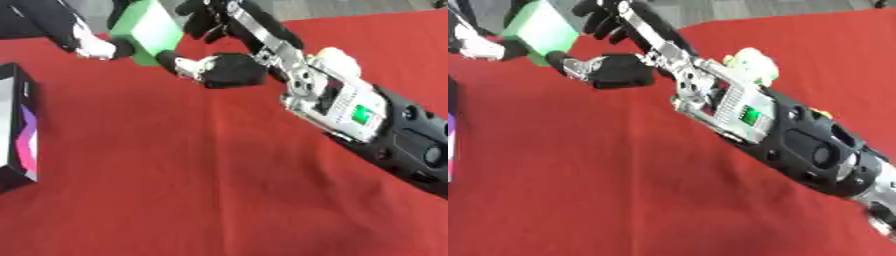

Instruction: Pick up the objects with one hand, pass them to the other hand, and then place them into the box on the other side of the table.

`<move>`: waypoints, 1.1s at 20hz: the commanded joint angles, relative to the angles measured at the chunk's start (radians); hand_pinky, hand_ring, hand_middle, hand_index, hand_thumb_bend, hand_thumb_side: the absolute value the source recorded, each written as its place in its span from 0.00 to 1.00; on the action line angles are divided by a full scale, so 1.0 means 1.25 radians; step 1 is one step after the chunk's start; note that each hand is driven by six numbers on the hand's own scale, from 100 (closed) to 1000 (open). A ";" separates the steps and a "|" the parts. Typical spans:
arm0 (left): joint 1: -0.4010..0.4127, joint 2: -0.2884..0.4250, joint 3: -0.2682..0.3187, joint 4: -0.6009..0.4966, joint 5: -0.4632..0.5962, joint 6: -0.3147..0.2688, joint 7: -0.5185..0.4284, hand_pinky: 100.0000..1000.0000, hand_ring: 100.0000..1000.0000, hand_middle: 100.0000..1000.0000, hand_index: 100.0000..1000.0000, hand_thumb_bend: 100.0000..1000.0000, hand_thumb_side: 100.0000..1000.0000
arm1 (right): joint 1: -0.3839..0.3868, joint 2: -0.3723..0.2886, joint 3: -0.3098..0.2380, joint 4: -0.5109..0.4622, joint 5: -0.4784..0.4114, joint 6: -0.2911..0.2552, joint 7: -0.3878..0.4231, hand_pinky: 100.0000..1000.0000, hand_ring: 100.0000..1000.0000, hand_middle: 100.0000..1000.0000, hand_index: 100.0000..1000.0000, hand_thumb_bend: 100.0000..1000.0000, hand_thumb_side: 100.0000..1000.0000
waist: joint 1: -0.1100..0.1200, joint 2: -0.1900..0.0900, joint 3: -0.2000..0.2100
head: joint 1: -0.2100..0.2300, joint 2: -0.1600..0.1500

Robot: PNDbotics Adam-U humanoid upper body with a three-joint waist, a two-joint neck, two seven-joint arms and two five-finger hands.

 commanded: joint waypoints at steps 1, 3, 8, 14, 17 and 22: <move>-0.009 0.034 0.027 0.011 -0.020 -0.014 -0.012 0.78 0.60 0.35 0.30 0.00 0.25 | -0.005 -0.018 -0.012 -0.005 0.008 0.001 -0.001 0.71 0.70 0.62 0.77 0.40 0.35 | 0.006 -0.008 -0.001 | 0.004 -0.001; -0.006 0.039 0.038 0.023 -0.032 -0.017 -0.012 0.78 0.61 0.35 0.30 0.00 0.25 | -0.004 -0.020 -0.014 -0.005 0.009 0.001 -0.002 0.71 0.70 0.62 0.77 0.40 0.34 | 0.006 -0.009 -0.001 | 0.006 -0.003; 0.001 0.058 0.070 0.044 -0.056 -0.018 -0.012 0.78 0.61 0.35 0.31 0.00 0.25 | -0.002 -0.024 -0.016 -0.005 0.011 0.002 -0.001 0.71 0.70 0.62 0.77 0.40 0.32 | 0.006 -0.011 0.000 | 0.011 -0.004; 0.014 0.085 0.103 0.064 -0.082 -0.017 -0.012 0.78 0.61 0.35 0.31 0.00 0.25 | -0.001 -0.027 -0.018 -0.005 0.013 0.008 -0.004 0.71 0.70 0.62 0.77 0.40 0.30 | 0.008 -0.013 0.003 | 0.032 -0.001; 0.023 0.102 0.117 0.072 -0.095 -0.015 -0.011 0.78 0.61 0.35 0.31 0.00 0.25 | 0.000 -0.029 -0.019 -0.005 0.016 0.009 -0.004 0.71 0.70 0.62 0.77 0.41 0.29 | 0.009 -0.014 0.004 | 0.063 -0.002; 0.044 0.134 0.134 0.085 -0.117 -0.013 -0.007 0.78 0.61 0.36 0.31 0.00 0.26 | 0.005 -0.034 -0.019 -0.005 0.019 0.010 -0.005 0.71 0.69 0.61 0.76 0.42 0.27 | 0.011 -0.016 0.007 | 0.106 -0.007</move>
